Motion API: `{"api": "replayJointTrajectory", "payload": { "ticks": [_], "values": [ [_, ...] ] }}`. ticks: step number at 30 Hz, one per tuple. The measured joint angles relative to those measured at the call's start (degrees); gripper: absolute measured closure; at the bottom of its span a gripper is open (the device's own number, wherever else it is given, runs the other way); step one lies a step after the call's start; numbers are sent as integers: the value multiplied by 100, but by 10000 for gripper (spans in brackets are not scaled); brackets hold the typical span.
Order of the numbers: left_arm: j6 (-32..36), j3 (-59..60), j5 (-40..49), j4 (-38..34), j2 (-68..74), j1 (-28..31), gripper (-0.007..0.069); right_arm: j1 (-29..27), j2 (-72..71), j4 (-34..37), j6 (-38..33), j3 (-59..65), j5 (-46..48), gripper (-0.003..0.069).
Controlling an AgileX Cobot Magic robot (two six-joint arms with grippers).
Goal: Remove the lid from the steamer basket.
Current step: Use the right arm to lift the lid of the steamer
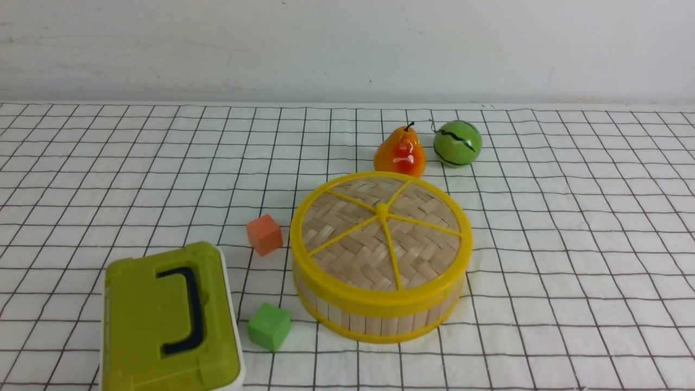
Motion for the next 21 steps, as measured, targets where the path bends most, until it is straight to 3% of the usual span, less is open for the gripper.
{"api": "replayJointTrajectory", "payload": {
  "ticks": [2,3,4,7,8,9,15,20,21],
  "values": [
    [0,0,0,0,0,0,385,0,0,1179,26,0,59,502],
    [0,0,0,0,0,0,385,0,0,1276,32,0,72,501],
    [0,0,0,0,0,0,385,0,0,2141,148,19,113,498],
    [0,0,0,0,0,0,385,0,0,3683,279,45,104,493],
    [0,0,0,0,0,0,385,0,0,3781,279,45,92,492],
    [0,0,0,0,0,0,385,0,0,4456,257,45,-6,490],
    [0,0,0,0,0,0,385,0,0,5050,-432,45,-637,481],
    [0,0,0,0,0,0,386,0,0,5090,-941,-36,-558,480],
    [0,0,0,0,0,0,386,0,0,5024,-1372,-266,-334,482]
  ]
}}
